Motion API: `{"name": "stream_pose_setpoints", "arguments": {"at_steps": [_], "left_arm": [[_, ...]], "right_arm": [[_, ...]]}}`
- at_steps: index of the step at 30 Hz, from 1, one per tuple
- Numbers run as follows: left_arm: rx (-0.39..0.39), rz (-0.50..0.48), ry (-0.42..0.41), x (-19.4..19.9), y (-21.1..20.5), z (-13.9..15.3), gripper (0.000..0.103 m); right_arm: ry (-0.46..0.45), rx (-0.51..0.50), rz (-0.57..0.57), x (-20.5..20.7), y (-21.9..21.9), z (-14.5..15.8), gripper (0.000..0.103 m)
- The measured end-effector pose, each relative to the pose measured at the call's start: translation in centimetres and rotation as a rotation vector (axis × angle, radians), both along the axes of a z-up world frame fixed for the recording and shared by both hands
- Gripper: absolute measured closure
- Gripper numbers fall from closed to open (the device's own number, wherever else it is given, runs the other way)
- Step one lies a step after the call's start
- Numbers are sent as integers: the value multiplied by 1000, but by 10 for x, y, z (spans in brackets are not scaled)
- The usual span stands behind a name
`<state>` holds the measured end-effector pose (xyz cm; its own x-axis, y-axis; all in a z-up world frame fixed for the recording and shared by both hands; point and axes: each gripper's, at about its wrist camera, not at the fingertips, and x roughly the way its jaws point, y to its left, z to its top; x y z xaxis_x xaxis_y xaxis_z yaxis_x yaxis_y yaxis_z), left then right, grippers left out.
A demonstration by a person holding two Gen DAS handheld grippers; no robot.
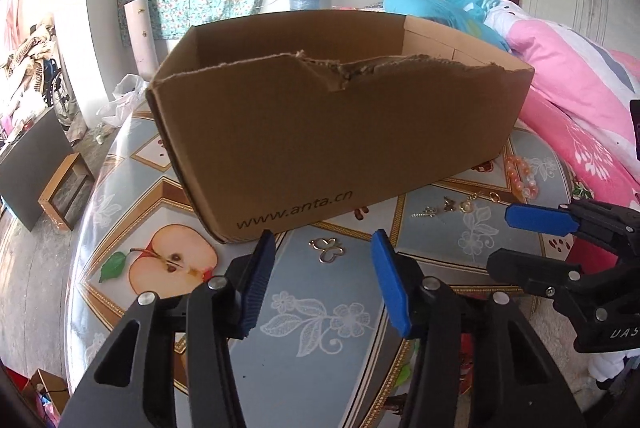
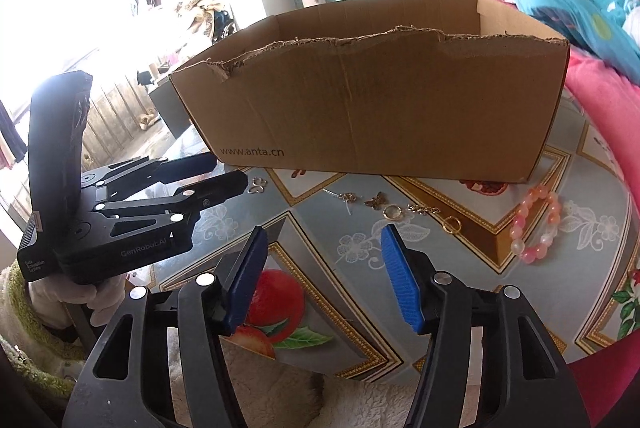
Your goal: Organize jewelry
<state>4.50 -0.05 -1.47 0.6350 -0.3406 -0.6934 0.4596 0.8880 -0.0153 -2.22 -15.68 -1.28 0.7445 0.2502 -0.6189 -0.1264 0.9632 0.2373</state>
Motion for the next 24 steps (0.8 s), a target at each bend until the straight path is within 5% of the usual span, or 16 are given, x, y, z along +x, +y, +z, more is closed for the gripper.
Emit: {"name": "stream_pose_setpoints", "arguments": {"at_steps": [7, 15, 21, 22, 24], "left_arm": [[59, -70, 42, 14, -7, -14, 75], [86, -127, 48, 23, -12, -17, 77], [114, -165, 36, 20, -18, -15, 94], [114, -167, 42, 19, -19, -15, 103], [113, -154, 44, 16, -19, -15, 103]], "right_arm": [[40, 52, 15, 19, -7, -5, 47], [49, 66, 26, 26, -10, -8, 47], [42, 80, 28, 25, -12, -7, 47], [38, 81, 26, 22, -15, -6, 47], [32, 81, 22, 20, -16, -4, 47]]}}
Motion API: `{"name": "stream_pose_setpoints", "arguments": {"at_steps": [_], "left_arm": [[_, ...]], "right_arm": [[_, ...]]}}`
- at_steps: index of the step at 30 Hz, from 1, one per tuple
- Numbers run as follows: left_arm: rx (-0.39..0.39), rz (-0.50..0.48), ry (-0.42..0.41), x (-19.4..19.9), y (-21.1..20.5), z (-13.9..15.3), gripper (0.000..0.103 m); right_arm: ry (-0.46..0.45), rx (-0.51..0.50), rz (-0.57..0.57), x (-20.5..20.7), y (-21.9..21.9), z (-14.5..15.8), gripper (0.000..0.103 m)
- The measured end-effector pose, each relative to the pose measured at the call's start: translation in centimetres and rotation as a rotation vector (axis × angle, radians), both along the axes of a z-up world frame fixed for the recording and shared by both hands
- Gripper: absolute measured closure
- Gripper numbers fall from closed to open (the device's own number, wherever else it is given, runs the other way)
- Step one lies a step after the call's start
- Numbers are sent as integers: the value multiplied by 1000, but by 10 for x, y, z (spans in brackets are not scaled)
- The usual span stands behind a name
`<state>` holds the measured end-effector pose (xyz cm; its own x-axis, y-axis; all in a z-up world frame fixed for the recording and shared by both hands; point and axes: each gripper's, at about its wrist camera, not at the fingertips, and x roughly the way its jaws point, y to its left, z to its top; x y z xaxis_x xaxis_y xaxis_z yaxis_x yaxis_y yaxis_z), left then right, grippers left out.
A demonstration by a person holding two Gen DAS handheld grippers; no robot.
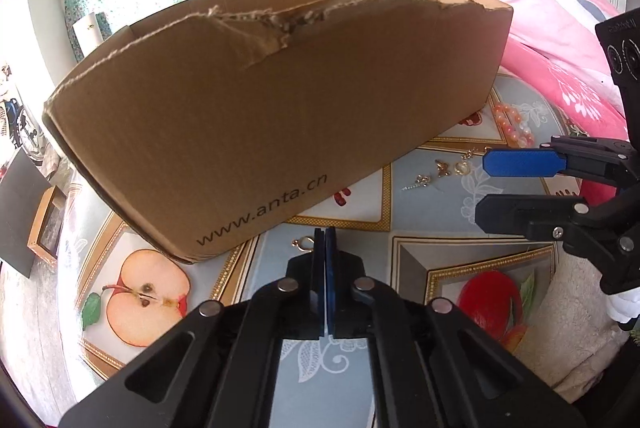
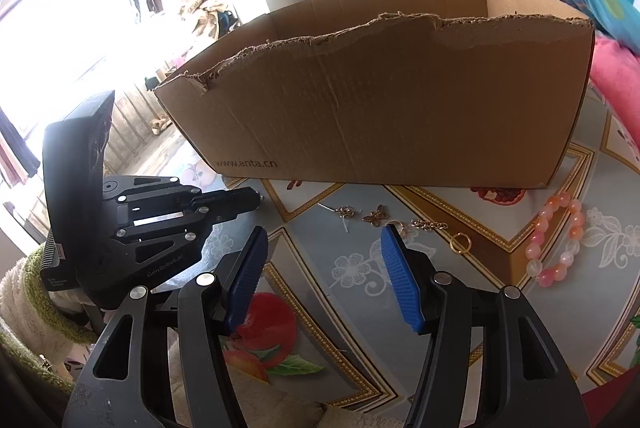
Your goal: Organize jewelry
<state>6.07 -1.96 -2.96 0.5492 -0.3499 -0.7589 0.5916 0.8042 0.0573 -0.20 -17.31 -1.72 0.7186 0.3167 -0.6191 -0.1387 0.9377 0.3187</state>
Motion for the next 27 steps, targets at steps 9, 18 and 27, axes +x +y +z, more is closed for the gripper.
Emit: {"name": "stream_pose_setpoints", "arguments": {"at_steps": [9, 18, 27], "left_arm": [[-44, 22, 53, -22, -1, -1, 103], [-125, 3, 95, -37, -19, -1, 103], [-186, -1, 72, -34, -21, 9, 103]], "right_arm": [[-20, 12, -20, -16, -11, 4, 47], [-29, 2, -44, -25, -15, 5, 47], [-28, -10, -84, -29, -21, 5, 47]]}}
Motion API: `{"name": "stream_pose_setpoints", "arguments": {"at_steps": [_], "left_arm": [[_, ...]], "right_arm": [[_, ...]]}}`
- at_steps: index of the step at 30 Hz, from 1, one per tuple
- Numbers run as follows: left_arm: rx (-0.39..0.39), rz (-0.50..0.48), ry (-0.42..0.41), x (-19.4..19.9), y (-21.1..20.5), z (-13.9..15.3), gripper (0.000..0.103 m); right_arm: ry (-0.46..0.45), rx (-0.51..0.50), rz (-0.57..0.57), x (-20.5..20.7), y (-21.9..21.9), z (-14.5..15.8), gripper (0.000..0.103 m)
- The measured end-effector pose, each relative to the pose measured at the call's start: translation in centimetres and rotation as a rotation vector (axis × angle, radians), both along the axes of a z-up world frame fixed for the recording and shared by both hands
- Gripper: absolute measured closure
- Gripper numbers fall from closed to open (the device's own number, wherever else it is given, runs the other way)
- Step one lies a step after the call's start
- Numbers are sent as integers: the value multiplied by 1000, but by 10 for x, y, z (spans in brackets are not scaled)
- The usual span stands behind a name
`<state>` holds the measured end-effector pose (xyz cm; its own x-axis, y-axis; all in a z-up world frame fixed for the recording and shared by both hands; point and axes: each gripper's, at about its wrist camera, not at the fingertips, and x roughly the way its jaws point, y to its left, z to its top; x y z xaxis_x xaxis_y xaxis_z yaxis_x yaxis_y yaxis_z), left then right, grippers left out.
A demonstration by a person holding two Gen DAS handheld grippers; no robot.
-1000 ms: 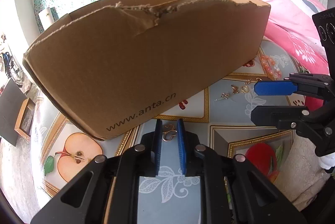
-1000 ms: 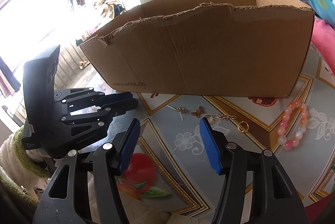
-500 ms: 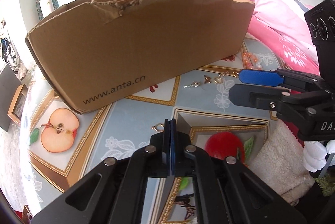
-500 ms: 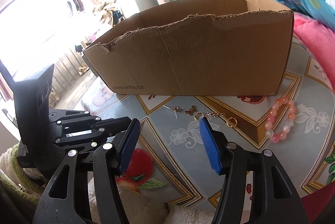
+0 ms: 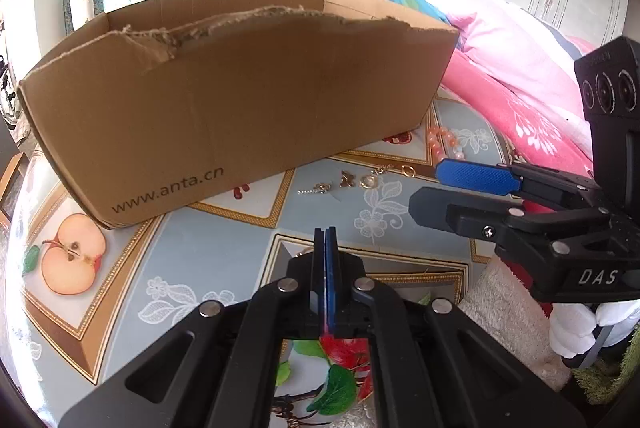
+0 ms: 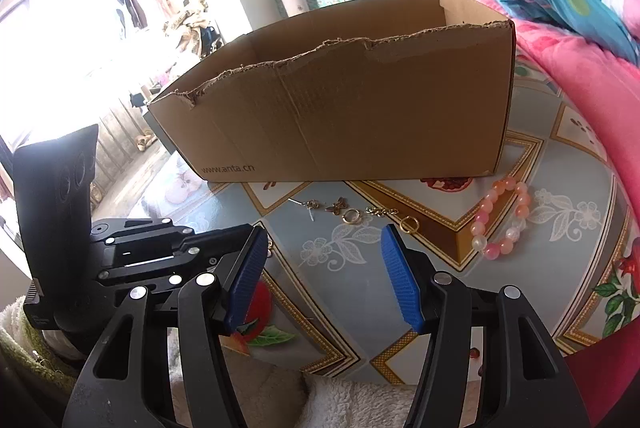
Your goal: Organize jewelry
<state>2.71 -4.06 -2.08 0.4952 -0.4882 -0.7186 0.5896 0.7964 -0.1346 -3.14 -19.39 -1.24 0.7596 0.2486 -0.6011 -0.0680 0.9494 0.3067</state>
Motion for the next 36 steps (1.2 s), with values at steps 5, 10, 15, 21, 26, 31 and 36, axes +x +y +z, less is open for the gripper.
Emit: {"name": "stream_pose_setpoints", "arguments": {"at_steps": [5, 10, 15, 21, 26, 31, 36], "left_arm": [[10, 51, -7, 5, 14, 4, 103], [23, 90, 2, 9, 25, 0, 102], [35, 98, 10, 11, 28, -4, 102], [43, 91, 9, 11, 31, -7, 102], [44, 96, 7, 13, 33, -9, 99], [49, 90, 4, 13, 34, -11, 96], [47, 86, 4, 14, 34, -10, 95]], "right_arm": [[0, 2, 37, 5, 10, -2, 47], [-6, -9, 108, 10, 29, -3, 47], [-9, -70, 176, 17, 49, -8, 55], [4, -136, 254, 29, 59, -12, 68], [22, -203, 319, 36, 66, -14, 73], [33, -270, 350, 41, 70, -14, 80], [61, -260, 326, 45, 64, -11, 97]]}}
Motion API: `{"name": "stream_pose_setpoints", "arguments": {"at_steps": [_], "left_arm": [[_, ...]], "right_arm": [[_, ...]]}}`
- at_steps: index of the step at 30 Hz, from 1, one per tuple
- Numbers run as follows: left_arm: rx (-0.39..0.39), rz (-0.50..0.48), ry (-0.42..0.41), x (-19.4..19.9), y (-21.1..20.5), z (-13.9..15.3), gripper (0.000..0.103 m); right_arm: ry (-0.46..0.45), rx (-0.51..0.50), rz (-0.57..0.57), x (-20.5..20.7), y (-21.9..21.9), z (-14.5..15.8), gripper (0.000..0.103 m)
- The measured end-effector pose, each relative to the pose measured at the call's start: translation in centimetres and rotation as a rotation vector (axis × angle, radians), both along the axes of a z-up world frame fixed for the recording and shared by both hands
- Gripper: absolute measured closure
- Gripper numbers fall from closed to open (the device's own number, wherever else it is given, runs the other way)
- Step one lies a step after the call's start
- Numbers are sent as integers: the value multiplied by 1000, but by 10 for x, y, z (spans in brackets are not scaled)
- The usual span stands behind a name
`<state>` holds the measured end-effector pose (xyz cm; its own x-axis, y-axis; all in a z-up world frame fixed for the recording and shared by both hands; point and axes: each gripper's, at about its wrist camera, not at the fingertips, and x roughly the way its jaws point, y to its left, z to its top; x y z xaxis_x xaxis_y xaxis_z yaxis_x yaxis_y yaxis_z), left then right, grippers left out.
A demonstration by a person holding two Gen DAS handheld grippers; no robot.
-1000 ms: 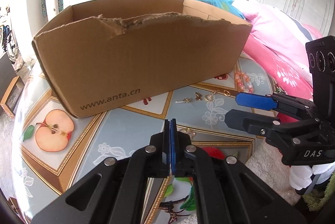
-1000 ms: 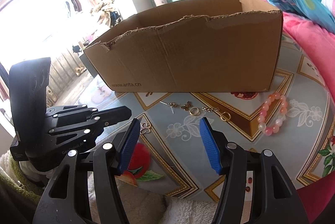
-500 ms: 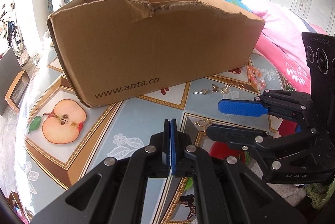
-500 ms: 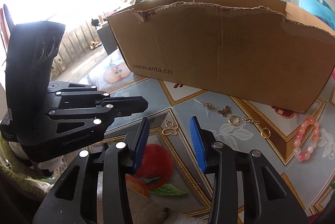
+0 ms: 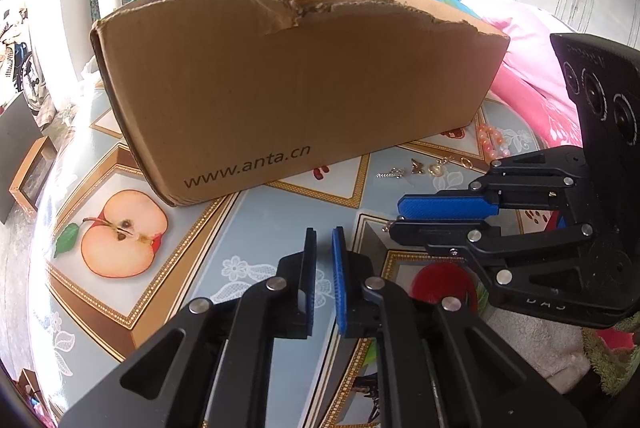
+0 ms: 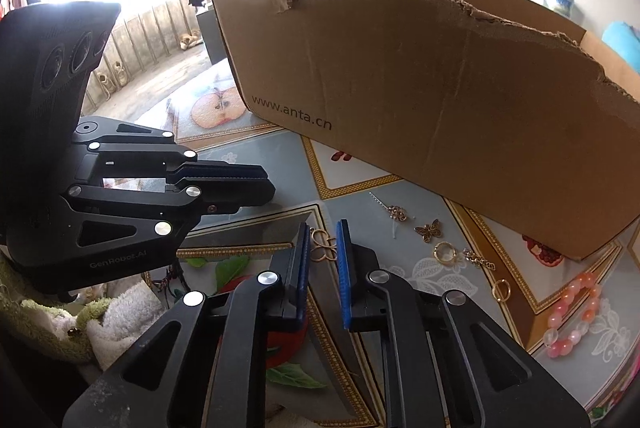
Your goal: Organize jewelry
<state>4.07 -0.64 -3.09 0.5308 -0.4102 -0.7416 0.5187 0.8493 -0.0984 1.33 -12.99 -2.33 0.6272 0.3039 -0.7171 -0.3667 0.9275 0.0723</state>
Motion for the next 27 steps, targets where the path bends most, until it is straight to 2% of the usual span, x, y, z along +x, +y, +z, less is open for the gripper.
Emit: {"name": "stream_pose_setpoints", "arguments": {"at_steps": [5, 10, 13, 15, 16, 17, 19, 27], "left_arm": [[-3, -3, -5, -1, 0, 1, 95], [-4, -16, -13, -3, -2, 3, 95], [-30, -56, -11, -8, -6, 7, 94], [-42, -99, -6, -11, -13, 8, 88], [-40, -119, -6, -12, -17, 8, 81], [-31, -137, -7, -13, -21, 8, 75], [-5, -162, -14, -13, -29, 7, 70], [95, -168, -27, -11, -49, 1, 70]], "right_arm": [[25, 46, -31, 2, -10, 0, 101], [18, 65, -70, -2, -17, 6, 100], [8, 106, -110, -6, -27, 11, 98], [4, 122, -134, -11, -35, 14, 97], [5, 129, -142, -12, -37, 13, 97], [8, 137, -150, -14, -40, 13, 97], [10, 145, -161, -16, -40, 12, 97], [2, 171, -190, -30, -52, 13, 96]]}}
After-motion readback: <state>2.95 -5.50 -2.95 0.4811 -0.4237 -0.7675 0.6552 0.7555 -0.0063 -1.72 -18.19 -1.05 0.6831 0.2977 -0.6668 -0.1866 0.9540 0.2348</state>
